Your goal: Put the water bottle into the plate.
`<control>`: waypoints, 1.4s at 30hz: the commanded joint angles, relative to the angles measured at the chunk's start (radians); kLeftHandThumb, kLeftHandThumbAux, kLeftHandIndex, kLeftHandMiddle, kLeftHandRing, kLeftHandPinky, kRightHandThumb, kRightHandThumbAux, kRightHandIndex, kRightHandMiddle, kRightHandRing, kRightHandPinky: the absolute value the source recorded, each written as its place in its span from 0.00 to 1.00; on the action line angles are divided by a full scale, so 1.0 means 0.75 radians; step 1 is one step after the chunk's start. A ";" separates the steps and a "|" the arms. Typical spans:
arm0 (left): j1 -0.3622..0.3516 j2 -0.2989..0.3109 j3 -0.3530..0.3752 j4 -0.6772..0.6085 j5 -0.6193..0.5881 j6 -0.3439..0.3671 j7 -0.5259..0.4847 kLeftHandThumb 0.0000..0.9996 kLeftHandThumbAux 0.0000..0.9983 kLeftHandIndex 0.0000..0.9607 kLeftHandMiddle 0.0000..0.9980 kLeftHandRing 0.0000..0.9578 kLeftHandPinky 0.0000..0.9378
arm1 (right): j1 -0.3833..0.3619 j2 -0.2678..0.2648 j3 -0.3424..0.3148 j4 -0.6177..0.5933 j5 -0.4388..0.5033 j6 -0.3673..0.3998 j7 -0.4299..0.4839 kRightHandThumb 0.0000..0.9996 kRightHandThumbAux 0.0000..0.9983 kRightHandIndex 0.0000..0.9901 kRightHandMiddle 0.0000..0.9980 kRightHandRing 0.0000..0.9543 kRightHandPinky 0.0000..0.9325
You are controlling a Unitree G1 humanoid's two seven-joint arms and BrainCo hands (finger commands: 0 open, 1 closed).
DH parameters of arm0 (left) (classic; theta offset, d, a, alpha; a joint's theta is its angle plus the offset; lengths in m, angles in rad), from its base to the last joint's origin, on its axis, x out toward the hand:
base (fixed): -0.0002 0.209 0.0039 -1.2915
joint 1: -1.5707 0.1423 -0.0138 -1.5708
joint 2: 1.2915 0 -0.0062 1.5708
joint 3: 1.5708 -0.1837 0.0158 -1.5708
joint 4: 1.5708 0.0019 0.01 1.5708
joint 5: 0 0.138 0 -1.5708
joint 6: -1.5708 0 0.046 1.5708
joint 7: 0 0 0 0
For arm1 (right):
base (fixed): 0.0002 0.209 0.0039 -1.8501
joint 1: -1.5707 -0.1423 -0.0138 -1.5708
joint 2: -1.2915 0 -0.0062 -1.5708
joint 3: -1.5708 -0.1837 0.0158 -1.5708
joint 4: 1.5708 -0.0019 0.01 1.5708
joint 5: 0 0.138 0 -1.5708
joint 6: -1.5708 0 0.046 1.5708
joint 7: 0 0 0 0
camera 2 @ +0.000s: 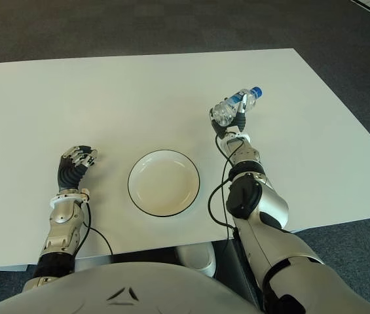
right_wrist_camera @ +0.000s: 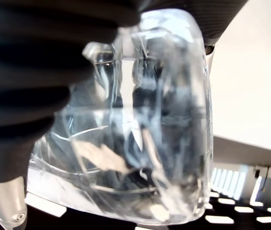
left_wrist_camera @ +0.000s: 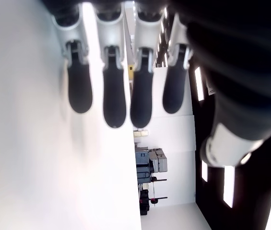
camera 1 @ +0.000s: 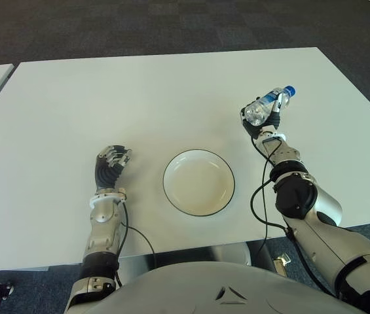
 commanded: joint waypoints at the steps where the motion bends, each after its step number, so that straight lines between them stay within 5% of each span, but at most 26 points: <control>1: 0.026 -0.010 -0.001 0.005 0.006 0.071 0.014 0.83 0.68 0.44 0.47 0.52 0.52 | 0.058 0.057 0.094 -0.178 -0.001 0.017 0.121 0.72 0.72 0.44 0.89 0.94 0.97; 15: 0.023 -0.009 -0.002 0.009 0.002 0.060 -0.002 0.83 0.68 0.44 0.47 0.52 0.52 | 0.438 0.190 0.520 -0.999 -0.202 -0.050 0.093 0.72 0.72 0.44 0.90 0.93 0.95; 27: 0.010 -0.010 0.004 0.046 -0.025 0.022 -0.026 0.83 0.68 0.44 0.47 0.53 0.53 | 0.649 0.157 0.779 -1.246 -0.448 -0.440 0.205 0.72 0.72 0.44 0.89 0.93 0.94; 35: 0.006 -0.016 0.001 0.061 -0.001 0.004 0.001 0.83 0.68 0.44 0.47 0.53 0.52 | 0.717 0.088 0.959 -1.293 -0.801 -0.963 0.179 0.71 0.72 0.44 0.90 0.93 0.95; 42: 0.010 -0.028 -0.003 0.042 0.006 0.026 0.013 0.84 0.68 0.45 0.47 0.53 0.52 | 0.774 -0.055 1.058 -1.409 -1.077 -1.028 0.113 0.71 0.72 0.44 0.91 0.94 0.95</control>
